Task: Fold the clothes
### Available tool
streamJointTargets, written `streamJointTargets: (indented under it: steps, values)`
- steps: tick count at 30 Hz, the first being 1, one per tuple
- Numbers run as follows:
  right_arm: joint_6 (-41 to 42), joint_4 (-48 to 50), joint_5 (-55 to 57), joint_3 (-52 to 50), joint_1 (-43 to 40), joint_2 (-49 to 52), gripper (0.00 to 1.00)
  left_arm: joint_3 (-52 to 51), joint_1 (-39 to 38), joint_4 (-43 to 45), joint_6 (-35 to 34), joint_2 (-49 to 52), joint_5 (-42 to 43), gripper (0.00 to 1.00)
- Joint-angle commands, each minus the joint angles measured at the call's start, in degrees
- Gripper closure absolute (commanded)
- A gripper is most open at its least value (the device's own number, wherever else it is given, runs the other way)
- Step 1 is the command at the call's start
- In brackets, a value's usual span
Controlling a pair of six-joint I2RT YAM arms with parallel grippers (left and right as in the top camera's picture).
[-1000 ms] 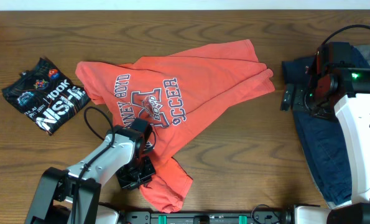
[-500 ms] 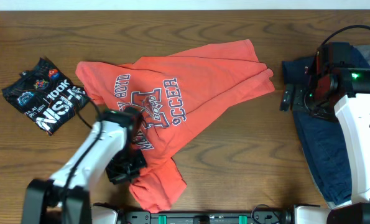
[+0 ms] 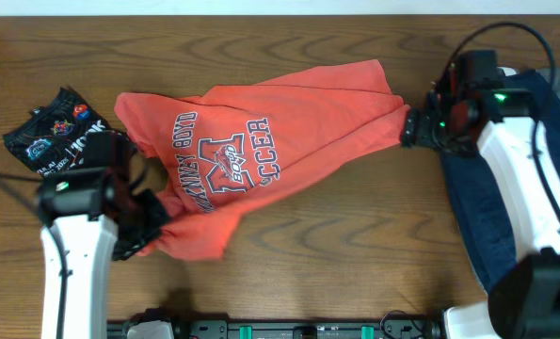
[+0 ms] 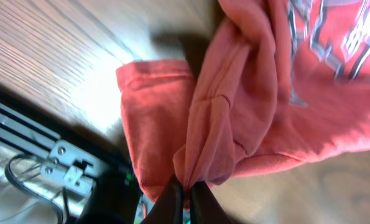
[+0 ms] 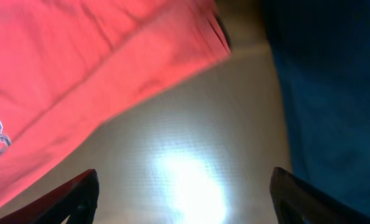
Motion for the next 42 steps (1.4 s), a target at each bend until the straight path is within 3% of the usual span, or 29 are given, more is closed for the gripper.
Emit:
streamJointTargets:
  steps: [1,6,12,27,29,31,37,42]
  values:
    - [2.5,3.7,-0.9,-0.3,1.3,3.7,0.17,1.1,5.4,0.7,0.9,-1.2,-2.6,0.94]
    - [7.9,11.0,-1.6,-0.3,1.7,10.6,0.22,1.0,8.7,1.4,1.2,-0.8,-2.5,0.94]
    - [9.9,15.8,-7.3,-0.3,1.7,18.0,0.20,0.6,8.7,2.1,1.2,-0.1,-2.5,0.94]
    - [11.5,9.1,-3.4,-0.3,-0.4,19.2,0.19,-0.8,8.7,3.6,1.2,0.3,-2.5,0.93]
    - [11.4,8.6,-4.0,-0.3,-0.6,19.2,0.23,-0.8,8.7,3.6,1.2,0.3,-2.5,0.93]
    - [11.1,8.5,-4.3,-0.3,-0.6,19.2,0.30,-0.8,8.7,3.6,1.2,0.3,-2.5,0.93]
    - [11.0,11.0,-5.6,-0.3,-0.2,19.2,0.99,-0.8,8.7,3.6,1.2,0.3,-2.5,0.94]
    - [10.1,8.4,-6.2,1.5,-0.5,18.1,0.99,-0.8,8.7,3.7,1.2,0.3,-2.5,0.94]
